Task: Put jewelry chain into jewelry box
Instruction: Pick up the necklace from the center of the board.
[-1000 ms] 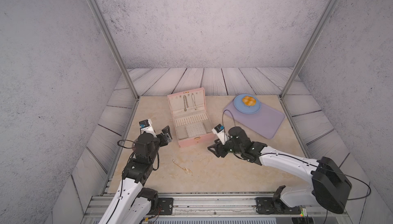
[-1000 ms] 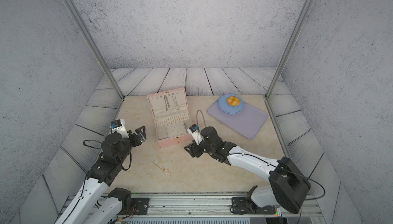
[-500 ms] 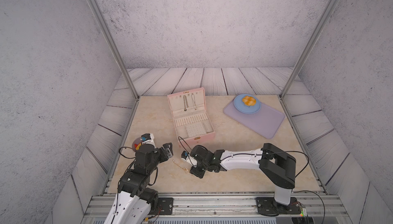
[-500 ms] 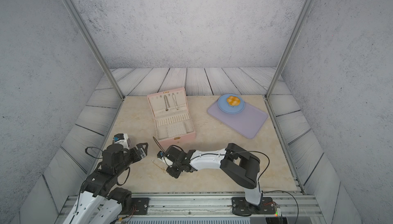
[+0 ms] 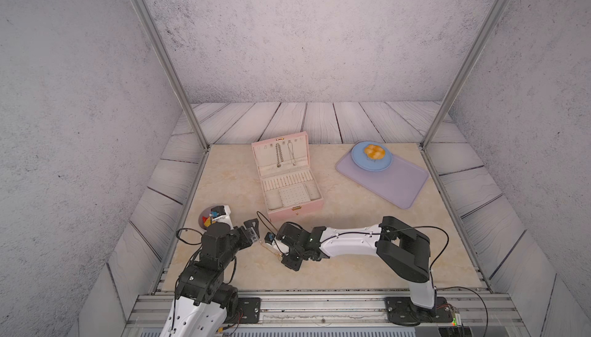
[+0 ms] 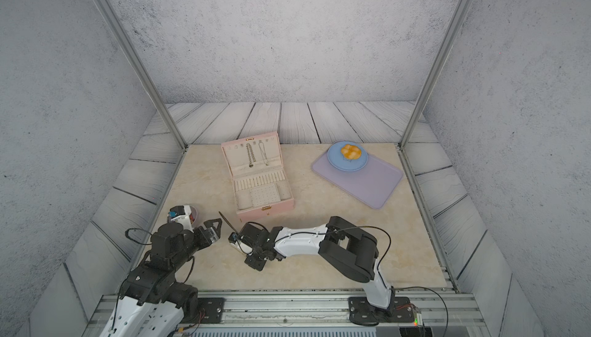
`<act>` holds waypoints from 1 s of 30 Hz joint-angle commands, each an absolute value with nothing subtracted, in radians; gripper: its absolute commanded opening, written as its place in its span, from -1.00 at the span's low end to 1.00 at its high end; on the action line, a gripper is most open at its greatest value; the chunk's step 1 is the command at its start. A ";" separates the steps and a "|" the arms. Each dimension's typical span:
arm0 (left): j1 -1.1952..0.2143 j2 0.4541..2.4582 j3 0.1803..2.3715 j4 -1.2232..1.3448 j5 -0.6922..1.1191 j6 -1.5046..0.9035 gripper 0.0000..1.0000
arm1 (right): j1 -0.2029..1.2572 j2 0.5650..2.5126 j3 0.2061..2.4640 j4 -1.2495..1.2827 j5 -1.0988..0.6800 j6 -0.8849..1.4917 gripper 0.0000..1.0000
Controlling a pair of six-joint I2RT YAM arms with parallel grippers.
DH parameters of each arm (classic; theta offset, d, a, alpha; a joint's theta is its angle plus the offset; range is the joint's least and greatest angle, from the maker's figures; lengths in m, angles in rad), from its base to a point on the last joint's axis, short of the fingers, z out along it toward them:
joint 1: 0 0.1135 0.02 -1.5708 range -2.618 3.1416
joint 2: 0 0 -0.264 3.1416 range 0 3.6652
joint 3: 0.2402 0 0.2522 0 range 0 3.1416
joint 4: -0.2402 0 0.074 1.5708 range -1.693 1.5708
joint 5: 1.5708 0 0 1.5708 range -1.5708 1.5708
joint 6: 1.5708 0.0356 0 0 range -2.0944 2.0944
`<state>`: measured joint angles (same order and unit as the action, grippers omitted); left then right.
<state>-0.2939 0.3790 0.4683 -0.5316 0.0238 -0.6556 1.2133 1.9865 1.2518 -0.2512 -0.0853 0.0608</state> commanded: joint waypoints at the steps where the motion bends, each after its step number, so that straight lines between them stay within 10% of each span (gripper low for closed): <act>1: -0.302 0.364 0.459 -0.538 0.031 -0.658 0.77 | 1.218 2.030 1.227 -0.349 -0.093 0.112 -1.00; 20: -0.324 0.426 0.379 -0.245 0.266 -0.606 0.68 | 1.215 1.682 1.048 -0.386 0.143 0.173 -1.00; 30: -0.553 0.595 0.290 0.088 0.337 -0.404 0.42 | 1.196 1.523 1.023 -0.550 0.220 0.243 -1.00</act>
<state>-0.5102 0.5652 0.3115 -0.0708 0.2966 -0.5072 1.2060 1.5860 1.0306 -0.4656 0.1677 0.2031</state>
